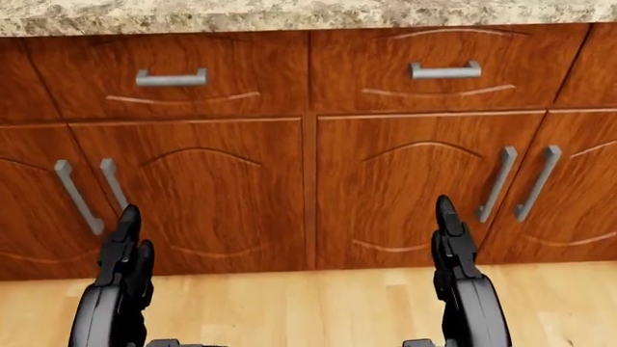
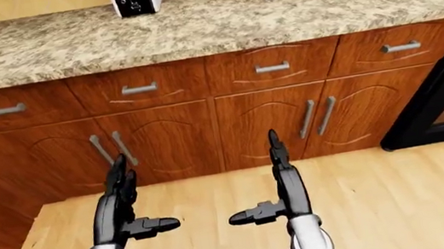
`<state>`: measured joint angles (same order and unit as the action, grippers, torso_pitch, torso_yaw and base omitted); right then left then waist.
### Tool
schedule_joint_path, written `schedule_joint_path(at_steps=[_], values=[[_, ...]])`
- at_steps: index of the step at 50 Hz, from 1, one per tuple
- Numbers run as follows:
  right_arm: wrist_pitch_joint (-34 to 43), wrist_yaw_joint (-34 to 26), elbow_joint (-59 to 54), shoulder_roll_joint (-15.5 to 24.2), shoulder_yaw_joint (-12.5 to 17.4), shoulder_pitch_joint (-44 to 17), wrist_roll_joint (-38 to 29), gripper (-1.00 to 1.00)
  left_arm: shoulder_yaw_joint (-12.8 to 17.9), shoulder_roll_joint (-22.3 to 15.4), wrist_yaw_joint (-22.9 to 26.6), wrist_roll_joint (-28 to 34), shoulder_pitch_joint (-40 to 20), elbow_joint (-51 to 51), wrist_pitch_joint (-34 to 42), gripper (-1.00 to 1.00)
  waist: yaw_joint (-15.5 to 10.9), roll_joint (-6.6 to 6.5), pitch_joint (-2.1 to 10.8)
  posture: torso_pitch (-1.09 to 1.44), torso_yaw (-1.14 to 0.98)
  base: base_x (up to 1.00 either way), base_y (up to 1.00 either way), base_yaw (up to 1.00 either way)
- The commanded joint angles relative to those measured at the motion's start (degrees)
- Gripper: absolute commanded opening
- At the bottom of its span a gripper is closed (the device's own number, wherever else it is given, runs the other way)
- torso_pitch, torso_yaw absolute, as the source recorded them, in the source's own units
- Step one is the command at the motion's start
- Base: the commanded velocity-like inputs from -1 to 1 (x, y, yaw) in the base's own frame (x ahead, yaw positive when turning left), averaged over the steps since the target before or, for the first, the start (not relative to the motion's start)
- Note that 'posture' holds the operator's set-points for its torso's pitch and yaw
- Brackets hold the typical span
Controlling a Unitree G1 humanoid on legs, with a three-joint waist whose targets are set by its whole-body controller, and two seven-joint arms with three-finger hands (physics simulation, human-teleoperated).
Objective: Push down the lever of the toaster to turn it on.
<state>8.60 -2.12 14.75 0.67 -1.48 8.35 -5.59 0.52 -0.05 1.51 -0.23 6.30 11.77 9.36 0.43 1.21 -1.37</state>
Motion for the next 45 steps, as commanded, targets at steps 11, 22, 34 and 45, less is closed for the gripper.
schedule_joint_path(at_steps=[11, 22, 34, 45], values=[[-2.80, 0.03, 2.14, -0.43, -0.16, -0.61, 0.50, 1.00, 1.04, -0.36, -0.12, 0.02, -0.62, 4.29, -1.21, 1.00, 0.53, -0.89, -0.69, 0.00, 0.00, 0.00, 0.92, 0.00], [-3.08, 0.01, 2.00, -0.42, -0.52, -0.51, 0.53, 1.00, 1.56, -0.46, 0.04, -0.15, -0.56, 4.39, -1.56, 1.00, -1.21, -3.93, 0.33, 0.00, 0.00, 0.00, 0.16, 0.00], [-2.51, 0.00, 2.28, -0.28, -0.46, -0.63, 0.13, 1.00, 1.40, -0.32, 0.01, -0.13, -0.43, 4.06, -2.11, 1.00, -1.73, -3.15, 1.77, 0.00, 0.00, 0.00, 0.01, 0.00], [-2.25, -0.16, 2.82, -0.37, -0.41, -0.62, 0.31, 1.00, 1.37, -0.36, 0.02, -0.08, -0.42, 4.71, -1.74, 1.00, 0.29, 3.06, -0.15, 0.00, 0.00, 0.00, 0.72, 0.00]])
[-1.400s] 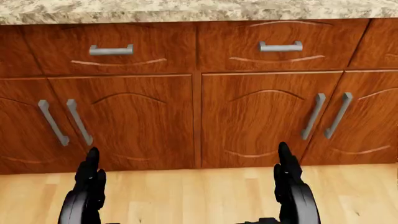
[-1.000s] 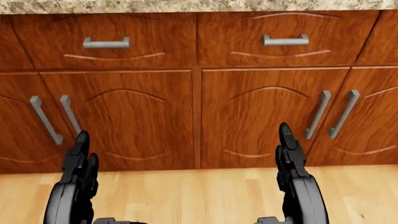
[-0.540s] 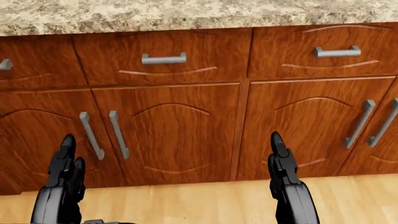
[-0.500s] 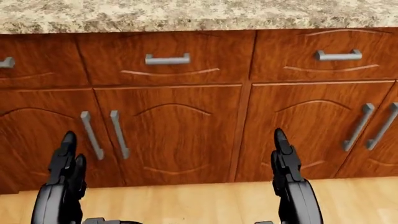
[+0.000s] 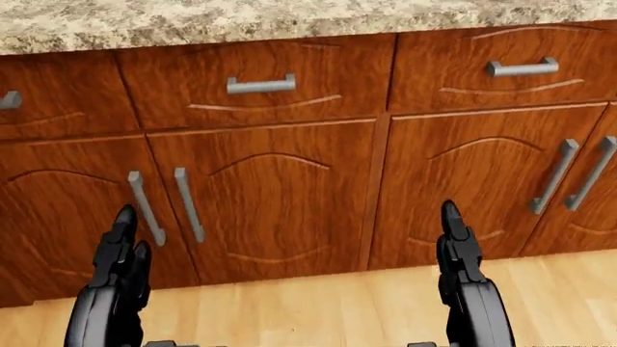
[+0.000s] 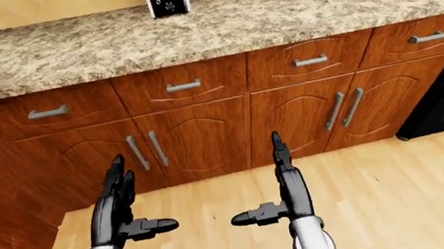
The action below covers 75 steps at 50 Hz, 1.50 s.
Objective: Push down the lever of the toaster to turn it on.
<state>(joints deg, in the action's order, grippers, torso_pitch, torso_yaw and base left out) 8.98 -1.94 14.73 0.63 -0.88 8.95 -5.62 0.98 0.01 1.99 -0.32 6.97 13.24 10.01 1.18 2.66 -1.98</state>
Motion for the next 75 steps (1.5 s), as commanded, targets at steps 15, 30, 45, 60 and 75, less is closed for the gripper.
schedule_joint_path(at_steps=[15, 30, 45, 60, 75], values=[[38.61, -9.04, 4.24, 9.72, 9.85, -48.34, -0.54, 1.00, 4.02, -12.29, -5.16, -6.73, -47.43, 3.45, 35.08, 1.00, -1.39, -1.89, -0.02, 0.00, 0.00, 0.00, 0.01, 0.00], [44.41, -7.51, -0.77, 16.98, 10.61, -56.53, 6.56, 1.00, 6.09, -14.03, -1.58, -1.87, -57.23, -1.85, 37.53, 1.00, -1.49, -2.13, 1.49, 0.00, 0.00, 0.00, 0.00, 0.00], [49.88, -9.45, 1.68, 19.22, 8.89, -61.23, 4.66, 1.00, 6.60, -15.15, -1.21, -1.52, -59.19, -1.11, 39.37, 1.00, -0.35, -3.13, -0.06, 0.00, 0.00, 0.00, 0.54, 0.00], [50.56, -11.38, 1.56, 18.64, 8.68, -62.95, 2.02, 1.00, 6.56, -15.38, -1.08, -1.46, -59.21, -0.21, 40.12, 1.00, -1.43, -1.23, 0.08, 0.00, 0.00, 0.00, 0.03, 0.40], [52.71, -11.73, 1.68, 19.04, 9.29, -64.63, 2.79, 1.00, 6.61, -15.79, -0.92, -1.58, -60.95, 1.28, 42.54, 1.00, -1.42, -3.10, 1.10, 0.00, 0.00, 0.03, 0.00, 0.00]])
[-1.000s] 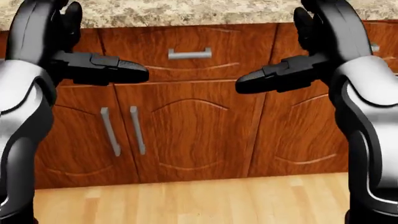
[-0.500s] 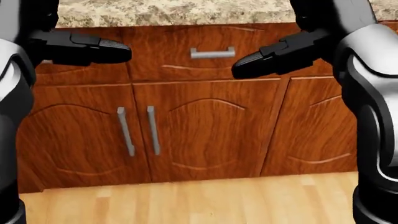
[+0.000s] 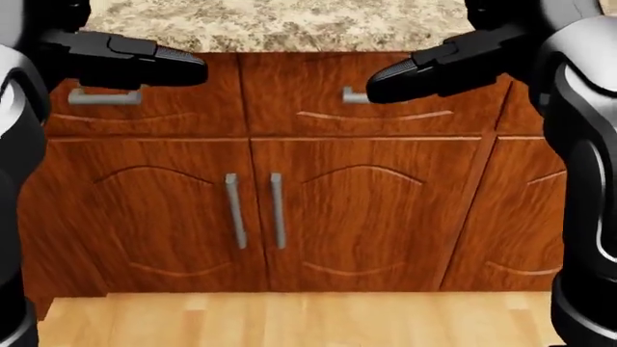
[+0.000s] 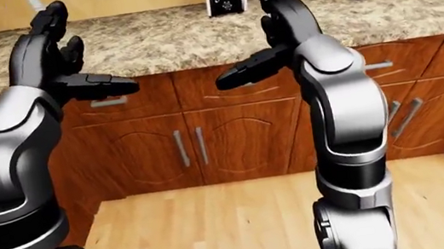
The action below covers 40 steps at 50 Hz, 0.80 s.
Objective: Push down the lever of the toaster to turn it on.
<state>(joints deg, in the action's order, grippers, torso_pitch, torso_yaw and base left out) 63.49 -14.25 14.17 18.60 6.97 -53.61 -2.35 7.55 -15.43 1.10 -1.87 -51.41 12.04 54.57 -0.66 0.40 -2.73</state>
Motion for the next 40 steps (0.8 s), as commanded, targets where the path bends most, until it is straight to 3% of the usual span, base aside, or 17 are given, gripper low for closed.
schedule_joint_path(at_steps=[1, 4, 6, 8, 15, 18, 20, 21, 23, 26, 30, 33, 35, 36, 37, 38, 40], values=[[-1.66, 0.61, 2.37, 1.13, 1.50, -2.06, -0.40, 1.00, 0.09, -0.38, -0.03, -0.05, -2.72, 2.60, -1.80, 1.00, 0.37, -0.37, 1.89, 0.00, 0.00, 0.22, 0.00, 0.00], [-1.64, 0.80, 2.66, 1.06, 1.44, -1.76, -0.27, 1.00, 0.07, -0.31, -0.10, -0.08, -2.68, 2.74, -1.77, 1.00, 0.15, 3.14, 0.87, 0.00, 0.00, 0.27, 0.00, 0.00], [-1.38, 0.89, 2.85, 1.01, 1.55, -1.78, -0.05, 1.00, 0.10, -0.35, -0.05, -0.09, -2.56, 2.76, -1.79, 1.00, 0.27, 2.32, 0.51, 0.00, 0.00, 0.26, 0.00, 0.00], [-1.27, 0.97, 3.00, 1.04, 1.42, -1.69, 0.05, 1.00, 0.24, -0.47, -0.04, -0.20, -2.78, 2.99, -1.43, 1.00, 0.16, 2.71, 0.82, 0.00, 0.00, 0.26, 0.00, 0.00], [-0.95, 0.99, 3.09, 1.23, 1.35, -1.93, 0.24, 1.00, 0.44, -0.71, -0.08, -0.39, -3.04, 2.90, -1.30, 1.00, 0.23, 0.27, 0.81, 0.00, 0.00, 0.27, 0.00, 0.00], [-0.91, 1.04, 3.14, 1.19, 1.32, -1.91, 0.28, 1.00, 0.47, -0.79, -0.17, -0.48, -3.06, 2.97, -1.25, 1.00, 0.84, -2.09, 1.10, 0.00, 0.00, 0.26, 0.00, 0.00], [-0.91, 1.07, 3.26, 1.16, 1.26, -1.78, 0.27, 1.00, 0.48, -0.84, -0.23, -0.52, -3.16, 2.94, -1.22, 1.00, 1.31, -5.02, 1.82, 0.00, 0.00, 0.27, 0.00, 0.00], [-0.93, 1.04, 3.27, 1.16, 1.21, -1.70, 0.28, 1.00, 0.51, -0.86, -0.25, -0.56, -3.19, 2.90, -1.21, 1.00, 1.15, -4.01, 1.65, 0.00, 0.00, 0.27, 0.00, 0.00], [-0.67, 1.01, 3.35, 1.29, 1.26, -1.96, 0.27, 1.00, 0.58, -0.98, -0.28, -0.65, -3.34, 2.87, -1.10, 1.00, 1.17, -4.66, 0.98, 0.00, 0.00, 0.26, 0.00, 0.00], [-0.74, 0.97, 3.26, 1.27, 1.21, -1.97, 0.26, 1.00, 0.67, -1.09, -0.35, -0.78, -3.47, 2.91, -0.98, 1.00, 0.75, -3.60, 1.73, 0.00, 0.00, 0.22, 0.00, 0.00], [-0.68, 0.89, 2.96, 1.34, 1.13, -2.28, 0.20, 1.00, 0.59, -1.14, -0.46, -0.90, -3.42, 2.97, -0.98, 1.00, 0.34, -1.80, 1.37, 0.00, 0.00, 0.22, 0.00, 0.00], [-0.56, 0.81, 2.94, 1.40, 0.99, -2.53, 0.07, 1.00, 0.63, -1.21, -0.50, -1.00, -3.58, 2.84, -1.03, 1.00, -0.17, 0.57, 1.59, 0.00, 0.00, 0.21, 0.00, 0.00], [-0.68, 0.81, 2.64, 1.40, 0.96, -2.75, -0.02, 1.00, 0.66, -1.28, -0.50, -1.05, -3.68, 2.69, -1.09, 1.00, -0.47, 3.92, 2.59, 0.00, 0.00, 0.21, 0.00, 0.00], [-0.75, 0.81, 2.53, 1.35, 0.91, -2.79, -0.05, 1.00, 0.64, -1.28, -0.51, -1.07, -3.70, 2.66, -1.11, 1.00, -0.09, 1.54, 1.71, 0.00, 0.00, 0.20, 0.00, 0.00], [-0.83, 0.78, 2.37, 1.35, 0.89, -2.83, -0.09, 1.00, 0.62, -1.29, -0.52, -1.07, -3.70, 2.59, -1.17, 1.00, -0.14, 2.77, 1.49, 0.00, 0.00, 0.22, 0.00, 0.00], [-0.89, 0.76, 2.34, 1.36, 0.92, -2.85, -0.12, 1.00, 0.64, -1.31, -0.53, -1.09, -3.76, 2.54, -1.16, 1.00, -0.01, 2.98, 1.25, 0.00, 0.00, 0.20, 0.00, 0.00], [-0.75, 0.76, 2.42, 1.34, 0.95, -2.94, -0.18, 1.00, 0.73, -1.42, -0.54, -1.20, -4.06, 2.56, -0.92, 1.00, 0.31, 2.25, 1.70, 0.00, 0.00, 0.19, 0.00, 0.00]])
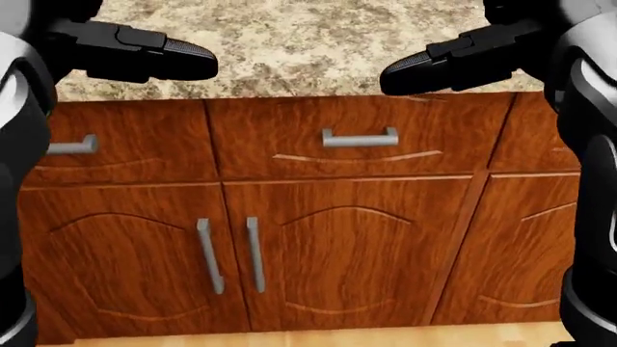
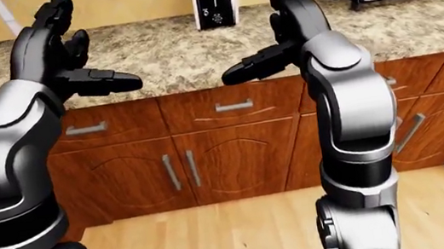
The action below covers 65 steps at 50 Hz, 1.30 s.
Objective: Push down the lever of the toaster to turn it on.
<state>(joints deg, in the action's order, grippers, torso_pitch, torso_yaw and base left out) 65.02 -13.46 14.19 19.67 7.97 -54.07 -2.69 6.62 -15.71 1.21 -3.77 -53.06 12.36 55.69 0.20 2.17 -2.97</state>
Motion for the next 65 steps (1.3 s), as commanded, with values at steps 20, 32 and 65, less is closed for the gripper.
schedule_joint_path(at_steps=[20, 32, 65], values=[[-1.78, 0.13, 3.27, 0.23, 0.19, -1.97, 0.42, 1.00, 2.11, -1.98, -1.04, -0.19, -3.15, 2.80, -1.15, 1.00, -0.50, -1.94, 2.36, 0.00, 0.00, 0.12, 0.00, 0.00], [-1.19, 0.00, 3.48, 0.35, 0.20, -2.38, 0.51, 1.00, 2.24, -2.22, -1.30, -0.59, -2.99, 2.95, -1.05, 1.00, -0.51, -1.94, 1.72, 0.00, 0.00, 0.08, 0.00, 0.00], [-0.80, -0.04, 3.29, 0.28, 0.17, -3.25, 0.57, 1.00, 2.74, -3.04, -1.86, -1.64, -3.37, 3.27, -0.48, 1.00, -0.11, -5.65, 2.32, 0.00, 0.00, 0.08, 0.00, 0.00]])
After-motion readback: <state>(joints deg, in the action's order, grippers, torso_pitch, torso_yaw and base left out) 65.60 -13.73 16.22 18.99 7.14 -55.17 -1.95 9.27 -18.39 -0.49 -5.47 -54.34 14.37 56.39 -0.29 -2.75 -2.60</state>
